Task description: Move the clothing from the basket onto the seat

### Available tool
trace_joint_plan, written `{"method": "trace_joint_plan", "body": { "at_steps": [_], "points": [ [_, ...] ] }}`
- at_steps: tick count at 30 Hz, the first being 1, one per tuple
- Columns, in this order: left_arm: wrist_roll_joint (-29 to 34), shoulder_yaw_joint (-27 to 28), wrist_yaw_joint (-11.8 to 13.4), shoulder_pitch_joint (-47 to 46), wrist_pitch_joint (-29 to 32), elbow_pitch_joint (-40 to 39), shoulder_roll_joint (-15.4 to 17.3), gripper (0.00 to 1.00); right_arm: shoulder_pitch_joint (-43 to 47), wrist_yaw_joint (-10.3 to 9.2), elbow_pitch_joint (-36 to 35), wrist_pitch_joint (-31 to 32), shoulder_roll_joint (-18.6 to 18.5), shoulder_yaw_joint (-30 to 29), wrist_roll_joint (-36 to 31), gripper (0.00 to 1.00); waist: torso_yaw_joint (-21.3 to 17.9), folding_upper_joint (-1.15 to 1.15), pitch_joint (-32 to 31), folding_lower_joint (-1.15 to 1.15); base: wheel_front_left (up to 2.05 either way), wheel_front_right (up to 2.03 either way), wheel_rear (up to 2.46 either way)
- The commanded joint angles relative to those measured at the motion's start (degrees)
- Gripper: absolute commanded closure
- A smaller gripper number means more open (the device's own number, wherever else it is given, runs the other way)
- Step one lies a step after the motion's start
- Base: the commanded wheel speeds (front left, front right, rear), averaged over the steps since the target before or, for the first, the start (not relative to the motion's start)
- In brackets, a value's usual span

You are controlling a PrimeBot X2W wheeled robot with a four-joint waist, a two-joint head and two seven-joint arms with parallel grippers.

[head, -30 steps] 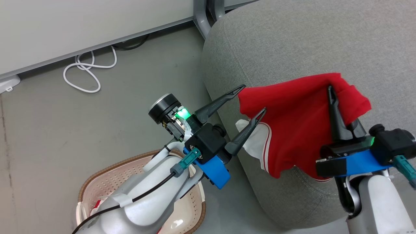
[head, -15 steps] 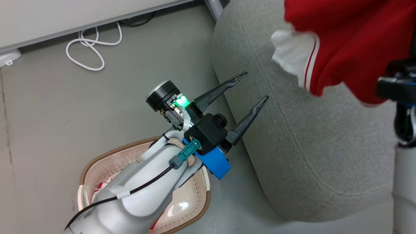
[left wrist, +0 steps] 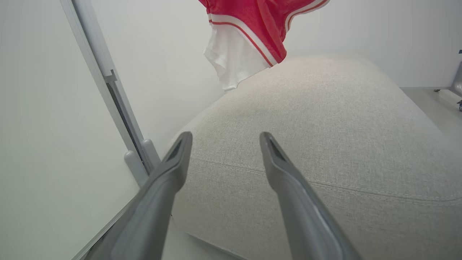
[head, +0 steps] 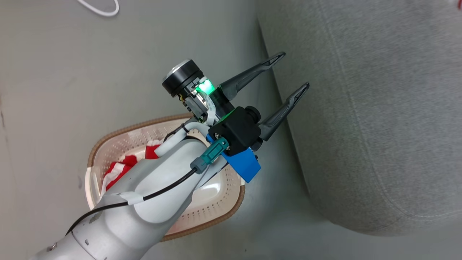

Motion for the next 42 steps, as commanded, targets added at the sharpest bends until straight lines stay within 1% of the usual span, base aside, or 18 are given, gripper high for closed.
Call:
{"method": "trace_joint_plan", "body": {
  "at_steps": [1,6,9,11,15,23,28,29,30,35,42],
  "points": [
    [0.20,0.01,-0.05,-1.06,-0.14,-0.19,0.00,0.00,-0.84,0.01,0.36,-0.04,-0.41,-0.14,-0.27,1.00,1.52,0.00,1.75,-0.01,0.00,0.00,0.00],
    [0.62,-0.11,-0.13,-2.54,-0.14,-0.47,0.06,0.00,-2.89,0.01,5.54,-0.04,-2.23,-0.46,-0.60,1.00,2.28,0.00,5.00,-0.01,0.00,0.00,0.00],
    [0.92,-0.17,-0.16,-3.40,-0.15,-0.61,0.14,0.00,-3.31,0.01,9.77,-0.04,-2.43,-1.61,-0.67,1.00,2.59,0.00,6.70,-0.01,0.00,0.00,0.00],
    [1.09,-0.25,-0.18,-3.92,-0.15,-0.70,0.16,0.00,-3.61,0.01,13.50,-0.04,-1.84,-2.82,0.07,1.00,2.81,0.00,7.70,-0.01,0.00,0.00,0.00],
    [1.38,-0.63,-0.22,-4.67,-0.14,-0.84,-0.24,0.00,-2.84,0.01,19.82,-0.03,-2.45,-2.79,-1.34,1.00,3.52,0.00,9.16,-0.01,0.00,0.00,0.00],
    [1.09,-0.80,-0.31,-5.39,-0.15,-0.85,-0.92,0.00,-0.32,0.01,29.77,-0.04,-1.46,-3.44,-2.96,1.00,4.73,0.00,9.74,-0.01,0.00,0.00,0.00],
    [0.83,-0.47,-0.34,-4.86,-0.15,-0.81,-1.14,0.00,1.04,0.01,32.75,-0.03,-1.37,-3.82,-3.67,1.00,5.22,0.00,8.84,-0.01,0.00,0.00,0.00],
    [0.75,-0.32,-0.26,-4.53,-0.15,-0.78,-1.07,0.00,1.35,0.01,32.68,-0.04,-1.15,-3.76,-3.77,0.73,5.17,0.00,8.44,-0.01,0.00,0.00,0.00],
    [0.65,-0.18,-0.16,-4.12,-0.15,-0.73,-0.98,0.00,1.73,0.01,32.58,-0.04,-1.01,-3.72,-3.73,0.00,5.11,0.00,7.97,-0.01,0.00,0.00,0.00],
    [0.17,1.07,0.49,-1.92,-0.14,-0.78,-0.55,0.00,5.20,0.01,30.68,-0.04,-0.07,-4.09,-2.46,0.00,4.65,0.00,4.45,-0.01,0.00,0.00,0.00],
    [-1.16,3.77,1.62,2.99,-0.15,-1.17,-0.19,0.00,15.69,0.01,25.81,-0.03,1.22,-2.94,-1.25,0.00,4.82,0.00,-2.02,-0.01,0.00,0.00,0.00]
  ]
}}
